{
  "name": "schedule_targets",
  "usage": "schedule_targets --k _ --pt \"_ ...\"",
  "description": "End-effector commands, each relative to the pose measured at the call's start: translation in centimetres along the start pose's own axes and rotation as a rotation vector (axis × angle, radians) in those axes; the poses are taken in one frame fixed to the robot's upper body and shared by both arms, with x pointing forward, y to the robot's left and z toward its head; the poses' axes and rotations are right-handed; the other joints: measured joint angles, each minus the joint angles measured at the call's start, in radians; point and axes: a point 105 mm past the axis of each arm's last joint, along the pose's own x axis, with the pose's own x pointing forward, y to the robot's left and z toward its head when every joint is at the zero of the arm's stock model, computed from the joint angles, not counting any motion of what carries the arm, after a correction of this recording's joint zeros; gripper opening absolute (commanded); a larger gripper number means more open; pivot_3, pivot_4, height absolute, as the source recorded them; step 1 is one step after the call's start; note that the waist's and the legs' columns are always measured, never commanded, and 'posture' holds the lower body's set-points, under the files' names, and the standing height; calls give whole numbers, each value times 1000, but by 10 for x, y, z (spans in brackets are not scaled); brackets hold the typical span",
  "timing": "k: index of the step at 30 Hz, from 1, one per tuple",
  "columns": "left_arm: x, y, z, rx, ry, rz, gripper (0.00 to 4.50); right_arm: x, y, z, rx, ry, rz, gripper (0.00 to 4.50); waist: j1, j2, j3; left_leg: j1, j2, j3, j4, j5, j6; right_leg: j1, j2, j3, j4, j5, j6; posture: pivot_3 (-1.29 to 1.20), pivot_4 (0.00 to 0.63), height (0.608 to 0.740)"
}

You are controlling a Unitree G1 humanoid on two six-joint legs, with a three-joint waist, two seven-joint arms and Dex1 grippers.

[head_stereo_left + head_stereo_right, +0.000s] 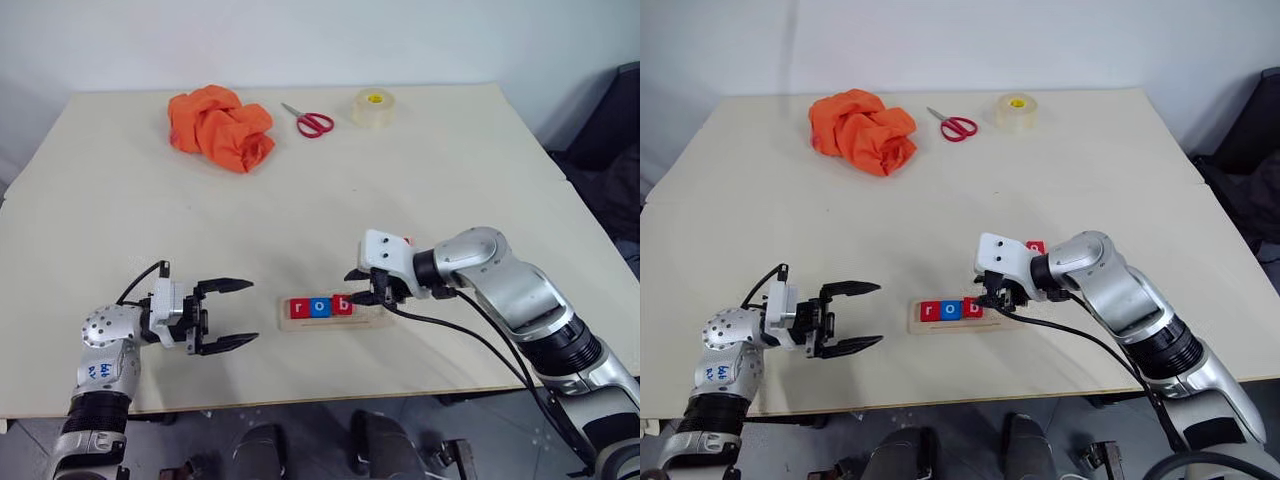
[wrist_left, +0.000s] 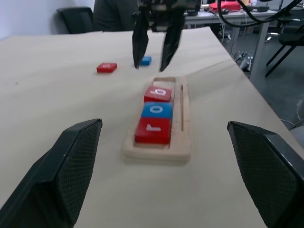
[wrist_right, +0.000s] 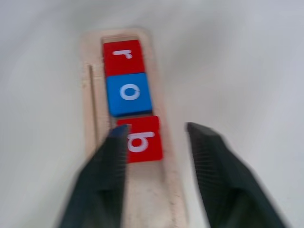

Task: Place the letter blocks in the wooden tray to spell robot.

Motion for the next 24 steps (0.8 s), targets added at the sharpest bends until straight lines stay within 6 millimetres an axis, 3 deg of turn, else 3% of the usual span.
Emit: schedule_targets --k 1,2,3,9,18,24 --pt "0 0 2 17 -5 -8 4500 -4 -13 3 -40 -8 -51 414 1 0 0 0 0 0 0 0 0 0 0 0 0 0 0 0 150 740" --pt "0 0 2 17 -5 -9 4500 -2 -13 2 -41 -5 -47 81 1 0 0 0 0 0 0 0 0 0 0 0 0 0 0 0 150 740" --pt "0 0 3 17 -5 -10 4500 0 -12 0 -41 -2 -42 33 2 0 0 0 0 0 0 0 0 0 0 0 0 0 0 0 150 740" --pt "-7 -2 4 18 4 -8 4500 11 -6 -8 -38 13 -10 33 2 0 0 0 0 0 0 0 0 0 0 0 0 0 0 0 150 740" --pt "-12 -1 4 21 21 15 4500 18 10 -4 -42 -9 60 33 3 0 0 0 0 0 0 0 0 0 0 0 0 0 0 0 150 740" --pt "-12 0 5 25 22 17 4500 12 0 0 -49 -20 -1 33 2 0 0 0 0 0 0 0 0 0 0 0 0 0 0 0 150 740"
